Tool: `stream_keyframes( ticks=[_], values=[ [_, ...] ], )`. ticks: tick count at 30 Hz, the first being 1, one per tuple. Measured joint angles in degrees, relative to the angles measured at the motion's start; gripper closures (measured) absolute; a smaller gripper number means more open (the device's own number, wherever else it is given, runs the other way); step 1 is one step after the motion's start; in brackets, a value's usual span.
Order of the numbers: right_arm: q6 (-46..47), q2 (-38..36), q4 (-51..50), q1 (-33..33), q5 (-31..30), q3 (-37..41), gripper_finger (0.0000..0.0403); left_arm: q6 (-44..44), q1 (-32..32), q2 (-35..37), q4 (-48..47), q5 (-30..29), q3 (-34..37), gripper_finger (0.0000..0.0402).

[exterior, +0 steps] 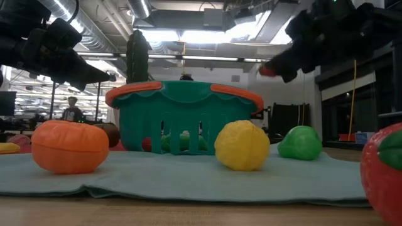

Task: Build produce basket
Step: Put the red strawberry into the blue basket

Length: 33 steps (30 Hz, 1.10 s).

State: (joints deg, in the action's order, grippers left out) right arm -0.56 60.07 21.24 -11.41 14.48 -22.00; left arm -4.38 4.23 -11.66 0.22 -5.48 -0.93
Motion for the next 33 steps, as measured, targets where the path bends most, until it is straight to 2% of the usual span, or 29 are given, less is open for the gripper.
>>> stream_keyframes(
  ticks=[3,11,18,22,28,33],
  values=[
    [-1.29,0.00,1.69,1.09,2.14,0.00,0.0278,-0.02,0.00,0.00,0.01,0.00,0.00,0.0394],
    [0.36,0.46,2.93,2.07,2.13,0.00,0.0278,0.00,0.00,0.00,-0.01,0.00,0.00,0.0394],
    [2.02,3.00,24.27,3.64,2.21,8.25,0.0278,0.00,0.00,0.00,-0.01,0.00,0.00,0.0394],
    [4.23,2.99,31.26,3.62,2.16,11.47,0.0278,0.00,0.00,0.00,-0.01,0.00,0.00,0.0394],
    [4.80,2.99,31.30,3.62,0.48,10.90,0.0278,0.01,0.00,0.00,-0.01,0.00,0.00,0.0394],
    [4.74,3.37,27.36,3.60,-1.35,9.06,0.0278,0.02,0.00,0.00,-0.01,0.00,0.00,0.0394]
  ],
)
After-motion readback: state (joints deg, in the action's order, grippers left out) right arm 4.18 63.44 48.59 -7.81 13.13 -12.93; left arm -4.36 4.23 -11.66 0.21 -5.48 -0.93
